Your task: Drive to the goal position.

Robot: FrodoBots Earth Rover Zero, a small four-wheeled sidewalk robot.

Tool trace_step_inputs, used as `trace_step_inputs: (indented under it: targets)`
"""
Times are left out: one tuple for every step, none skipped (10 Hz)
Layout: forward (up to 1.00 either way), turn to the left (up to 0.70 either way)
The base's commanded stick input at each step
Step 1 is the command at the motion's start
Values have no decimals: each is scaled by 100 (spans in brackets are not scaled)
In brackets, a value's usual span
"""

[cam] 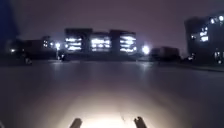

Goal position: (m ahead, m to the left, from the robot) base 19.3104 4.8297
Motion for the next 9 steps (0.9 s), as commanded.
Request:
trace_step_inputs:
  targets:
    - [100,0]
    - [100,0]
    - [100,0]
    - [100,0]
    - [100,0]
    - [100,0]
    - [100,0]
    - [100,0]
    - [100,0]
